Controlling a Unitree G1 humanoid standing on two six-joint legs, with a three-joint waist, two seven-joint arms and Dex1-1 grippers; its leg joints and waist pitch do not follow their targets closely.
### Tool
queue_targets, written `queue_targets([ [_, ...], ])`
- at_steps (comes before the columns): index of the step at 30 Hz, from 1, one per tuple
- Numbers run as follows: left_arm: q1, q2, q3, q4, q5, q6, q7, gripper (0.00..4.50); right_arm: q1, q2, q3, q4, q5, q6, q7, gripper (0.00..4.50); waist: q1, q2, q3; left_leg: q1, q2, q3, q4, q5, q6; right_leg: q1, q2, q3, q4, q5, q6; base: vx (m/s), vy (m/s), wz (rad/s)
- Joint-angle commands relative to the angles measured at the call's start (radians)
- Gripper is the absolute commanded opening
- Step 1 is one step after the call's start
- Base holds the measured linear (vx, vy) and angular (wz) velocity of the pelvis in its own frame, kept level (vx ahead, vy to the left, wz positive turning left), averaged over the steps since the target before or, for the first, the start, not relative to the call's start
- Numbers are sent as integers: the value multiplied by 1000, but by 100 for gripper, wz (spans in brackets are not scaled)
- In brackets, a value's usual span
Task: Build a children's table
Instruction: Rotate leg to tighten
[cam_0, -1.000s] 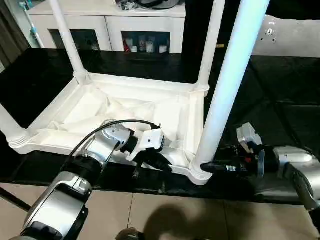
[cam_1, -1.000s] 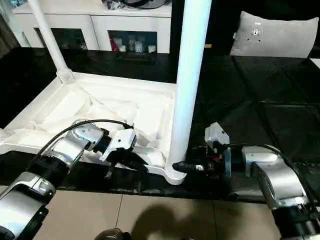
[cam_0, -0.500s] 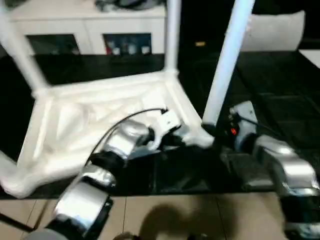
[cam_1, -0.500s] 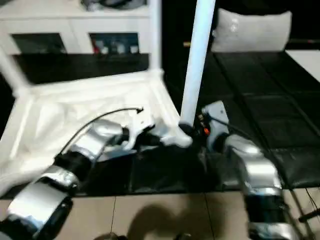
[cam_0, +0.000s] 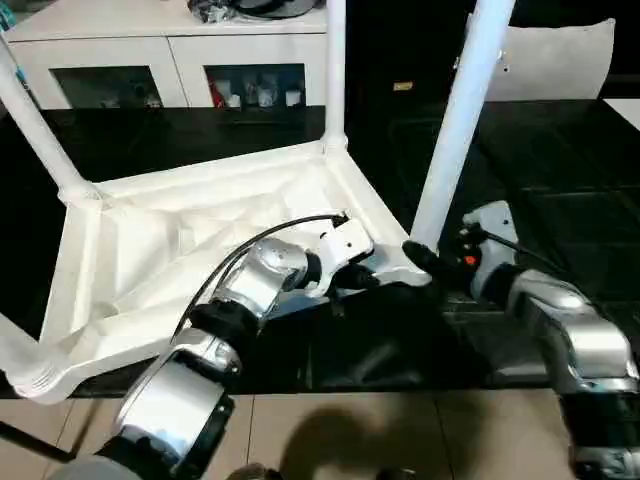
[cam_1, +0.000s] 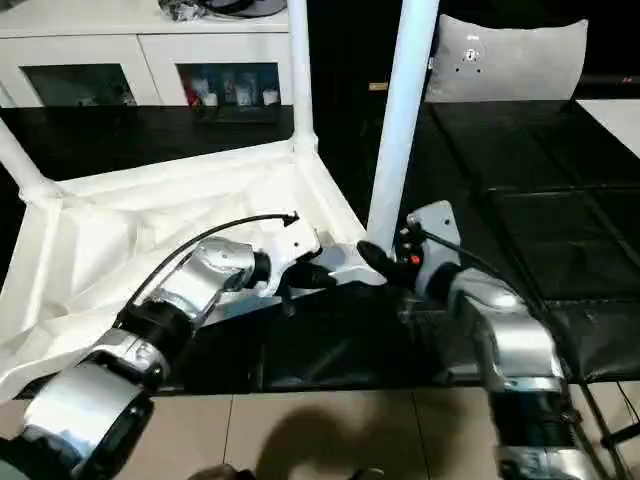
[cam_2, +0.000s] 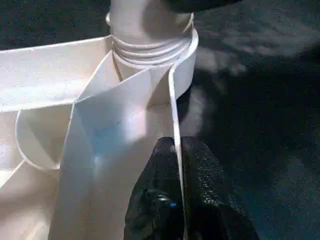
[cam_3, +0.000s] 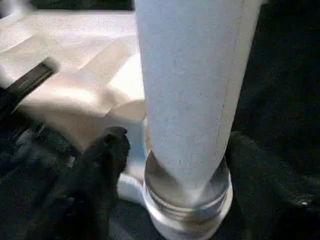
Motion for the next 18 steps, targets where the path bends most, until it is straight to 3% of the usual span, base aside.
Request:
queue_targets([
  [1,-1,10,-21,-72,-31,-75,-106,0,8,-35,23,-29,30,-34,103,368,10,-24,-73,15,52,-22,-59,-206,104,59,-69,44,-76,-315,-183,0,0,0],
  [6,28,62,-48,-104,-52,-133,-247,0,42,-137,49,-66,53,-64,274,410,37,-22,-72,23,63,-22,-63,-231,92,54,-70,46,-77,-357,-171,0,0,0],
  [9,48,108,-71,-142,-78,-151,-386,0,42,-183,82,-40,36,-115,346,418,43,-21,-69,26,63,-22,-66,-258,72,50,-74,47,-79,-391,-169,0,0,0],
  [12,54,131,-86,-154,-80,-168,-442,0,46,-196,94,-38,63,-119,416,418,47,-19,-70,25,64,-23,-66,-268,70,49,-73,48,-77,-385,-172,0,0,0],
  [14,57,142,-91,-164,-84,-171,-468,0,45,-204,97,-33,87,-117,464,385,51,-19,-70,27,66,-23,-67,-268,68,49,-73,48,-76,-379,-176,0,0,0],
  [17,61,147,-94,-181,-93,-169,-502,0,44,-214,106,-31,118,-98,524,382,59,-22,-71,26,67,-23,-66,-255,69,51,-76,50,-71,-360,-186,0,0,0],
  [18,63,147,-95,-186,-95,-168,-508,0,44,-214,108,-31,124,-92,534,355,62,-25,-71,26,68,-22,-66,-248,72,50,-76,50,-71,-358,-186,0,0,0],
])
